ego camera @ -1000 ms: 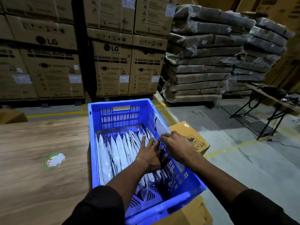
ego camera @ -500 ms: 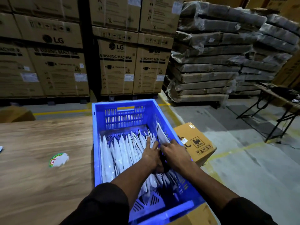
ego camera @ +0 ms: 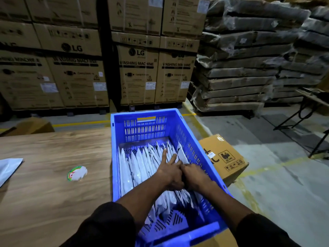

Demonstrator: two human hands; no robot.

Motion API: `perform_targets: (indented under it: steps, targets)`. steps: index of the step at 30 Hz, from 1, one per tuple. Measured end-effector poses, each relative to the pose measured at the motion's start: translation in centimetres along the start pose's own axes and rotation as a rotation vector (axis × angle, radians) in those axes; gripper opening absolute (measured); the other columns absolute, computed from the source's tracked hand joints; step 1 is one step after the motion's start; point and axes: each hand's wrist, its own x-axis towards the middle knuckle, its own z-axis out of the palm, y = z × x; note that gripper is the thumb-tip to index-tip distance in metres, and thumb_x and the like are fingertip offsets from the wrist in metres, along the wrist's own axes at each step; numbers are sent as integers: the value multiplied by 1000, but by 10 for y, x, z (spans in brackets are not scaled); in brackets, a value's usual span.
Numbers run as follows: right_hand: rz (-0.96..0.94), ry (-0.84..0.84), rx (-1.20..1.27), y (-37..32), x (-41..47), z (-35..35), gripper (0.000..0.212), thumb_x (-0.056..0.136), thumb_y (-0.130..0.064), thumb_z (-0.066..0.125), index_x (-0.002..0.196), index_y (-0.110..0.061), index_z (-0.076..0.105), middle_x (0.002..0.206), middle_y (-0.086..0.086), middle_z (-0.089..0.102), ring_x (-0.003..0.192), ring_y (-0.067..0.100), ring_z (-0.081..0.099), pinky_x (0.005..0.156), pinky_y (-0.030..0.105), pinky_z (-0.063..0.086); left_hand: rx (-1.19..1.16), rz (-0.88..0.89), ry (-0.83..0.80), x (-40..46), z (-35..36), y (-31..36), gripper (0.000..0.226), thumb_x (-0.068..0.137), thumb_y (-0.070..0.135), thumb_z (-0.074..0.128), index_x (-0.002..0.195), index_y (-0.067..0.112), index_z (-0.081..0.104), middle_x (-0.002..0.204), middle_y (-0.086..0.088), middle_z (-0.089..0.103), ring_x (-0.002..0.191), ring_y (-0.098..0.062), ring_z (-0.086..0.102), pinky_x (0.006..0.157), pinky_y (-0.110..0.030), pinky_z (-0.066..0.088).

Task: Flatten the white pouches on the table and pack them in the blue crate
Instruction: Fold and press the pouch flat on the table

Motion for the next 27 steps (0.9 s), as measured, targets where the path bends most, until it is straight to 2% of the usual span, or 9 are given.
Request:
perform_targets:
  steps: [3,8,10,13,16,19,22,24,27]
  targets:
    - [62,2,-49,-6,0,-3,38,91,-20,61,127,-14,55,120,9,66,107,34,66,82,42,54,-168,43,-23,-8,-1,-9,54,98,49,48,141,17,57,161,-11,27,155,-34,-9,115,-69,-16]
    - [156,71,-292,-24,1,-17,33,99,-24,51,130,-20,60,128,2,64,116,28,63,84,35,52,-189,34,53,-26,-5,-22,55,98,38,54,148,15,48,170,-7,4,155,-36,-7,119,-67,-1]
    - [172,83,-312,-28,-1,-28,32,97,-30,57,128,-23,61,127,1,64,117,26,63,84,33,51,-189,7,131,-34,-9,-26,54,99,39,52,149,18,46,170,-7,6,155,-34,-2,119,-66,4]
    - [162,140,-282,-36,-6,-42,28,96,-27,55,123,-22,60,124,2,65,116,28,62,84,34,51,-162,-62,229,-52,-16,-36,54,101,42,48,150,20,44,168,-8,17,155,-32,4,119,-64,6]
    - [2,367,-154,-56,0,-53,30,88,-31,51,113,-17,60,116,5,66,111,32,62,83,41,51,-165,-217,376,-79,-26,-57,52,103,41,45,150,20,43,165,-5,26,155,-31,8,121,-61,6]
    - [-199,490,-63,-97,22,-73,40,82,-33,36,105,-14,63,113,9,68,115,35,60,89,46,53,-146,-381,565,-114,-26,-93,55,98,42,43,147,18,48,159,-5,38,151,-35,22,118,-58,18]
    - [-331,543,-28,-159,46,-89,31,89,-30,48,110,-11,62,114,11,68,119,37,57,93,47,50,-145,-521,772,-162,-7,-139,56,87,43,37,127,15,65,143,-10,56,139,-39,42,108,-57,36]
    - [-402,537,-46,-204,60,-91,32,95,-34,51,117,-12,60,119,10,67,123,35,54,97,46,45,-157,-633,794,-198,15,-168,55,86,43,35,121,15,67,138,-10,59,135,-39,46,106,-57,39]
    - [-464,435,-94,-266,75,-79,38,101,-41,41,127,-16,52,132,6,61,132,31,45,105,45,35,-177,-788,700,-247,63,-204,48,87,40,46,121,13,65,141,-11,57,138,-39,43,108,-58,38]
